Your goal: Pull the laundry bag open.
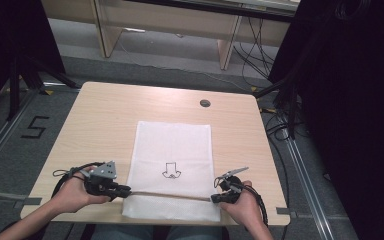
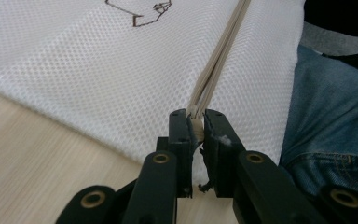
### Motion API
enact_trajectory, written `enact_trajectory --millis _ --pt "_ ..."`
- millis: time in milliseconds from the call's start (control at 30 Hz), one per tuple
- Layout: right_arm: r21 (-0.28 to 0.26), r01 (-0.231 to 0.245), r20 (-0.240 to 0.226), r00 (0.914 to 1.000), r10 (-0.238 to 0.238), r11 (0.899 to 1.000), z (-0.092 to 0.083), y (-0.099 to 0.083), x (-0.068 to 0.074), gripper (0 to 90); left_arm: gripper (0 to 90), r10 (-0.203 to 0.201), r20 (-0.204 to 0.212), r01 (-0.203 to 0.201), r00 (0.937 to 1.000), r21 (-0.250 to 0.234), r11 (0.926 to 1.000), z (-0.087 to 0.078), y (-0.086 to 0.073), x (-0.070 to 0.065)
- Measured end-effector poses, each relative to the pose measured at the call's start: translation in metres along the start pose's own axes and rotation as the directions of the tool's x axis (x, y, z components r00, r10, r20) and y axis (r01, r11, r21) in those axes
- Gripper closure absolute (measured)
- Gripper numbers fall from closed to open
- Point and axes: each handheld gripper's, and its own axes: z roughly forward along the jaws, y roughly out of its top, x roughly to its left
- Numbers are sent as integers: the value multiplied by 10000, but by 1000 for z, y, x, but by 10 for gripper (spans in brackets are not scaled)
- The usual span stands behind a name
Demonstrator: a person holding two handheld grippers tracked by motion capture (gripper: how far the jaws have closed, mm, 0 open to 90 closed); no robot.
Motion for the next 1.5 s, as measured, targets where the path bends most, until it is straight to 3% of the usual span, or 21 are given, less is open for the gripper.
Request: enact_trajectory --millis 133,167,333,367,400,433,467,500,567,667,800,833,900,967,1033,1100,1233,1367,1400,1433,1500 --pt "5 -3 17 10000 3 10000 0 0 0 900 814 -207 -50 207 9998 -4 9998 -4 -6 1" --pt "11 -3 22 10000 3 10000 0 0 0 900 814 -33 -73 34 10000 111 9999 -5 -7 3" --pt "20 -137 -137 9998 138 9999 0 0 1 900 814 -290 -551 310 9981 348 9989 -12 -17 8" --pt "12 -117 -137 9998 117 9999 0 0 1 900 814 -245 -566 270 9981 432 9987 -14 -20 10" --pt "-19 12 -38 10000 -12 10000 0 0 -1 900 814 -531 -444 546 9976 321 9980 -14 -22 10" --pt "-2 29 -33 10000 -29 10000 0 0 -1 900 814 -337 -478 358 9983 449 9984 -15 -22 11" --pt "-19 30 -32 10000 -30 10000 0 0 -1 900 814 -547 -497 566 9973 382 9977 -13 -22 9" --pt "-19 34 -29 10000 -34 10000 0 0 -1 900 814 -334 -497 363 9982 588 9976 -13 -21 9" --pt "-40 32 -33 10000 -32 10000 0 0 -1 900 813 -382 -579 421 9976 676 9968 -11 -22 9" --pt "-108 89 -112 9999 -91 9999 1 0 -2 900 813 -675 -515 705 9964 595 9957 -9 -23 10" --pt "-70 97 -122 9999 -98 9999 1 0 -2 900 809 -392 -723 450 9966 805 9957 -6 -26 14" --pt "-115 149 -49 9999 -150 9998 1 0 -3 900 777 22 -987 65 9951 874 9962 -6 -27 16" --pt "-190 78 -28 10000 -78 9998 0 -1 -3 893 660 -250 -951 258 9952 73 9996 -9 -26 18" --pt "-317 290 129 9995 -286 9991 0 -1 -1 856 561 -546 -915 476 9943 -769 9959 -11 -23 19" --pt "-346 301 334 9990 -289 9989 -1 0 3 775 504 -558 -1181 411 9914 -1233 9915 -13 -21 22" --pt "-454 279 549 9982 -254 9986 -2 1 6 719 477 -622 -1443 411 9876 -1450 9886 -14 -21 25" --pt "-1083 802 559 9957 -745 9909 -2 2 5 641 409 -894 -1782 590 9799 -1691 9838 -13 -20 32" --pt "-1447 965 841 9928 -849 9848 -4 4 2 613 382 -601 -2022 294 9775 -1517 9880 -8 -19 40" --pt "-1449 918 859 9931 -799 9852 -5 4 2 610 379 -829 -2058 520 9751 -1514 9871 -6 -20 40" --pt "-1554 844 874 9936 -714 9842 -4 4 2 608 378 -537 -2231 255 9733 -1272 9915 -8 -19 42" --pt "-1842 763 800 9948 -624 9799 -2 3 2 601 370 -834 -2171 540 9726 -1381 9889 -7 -19 43"
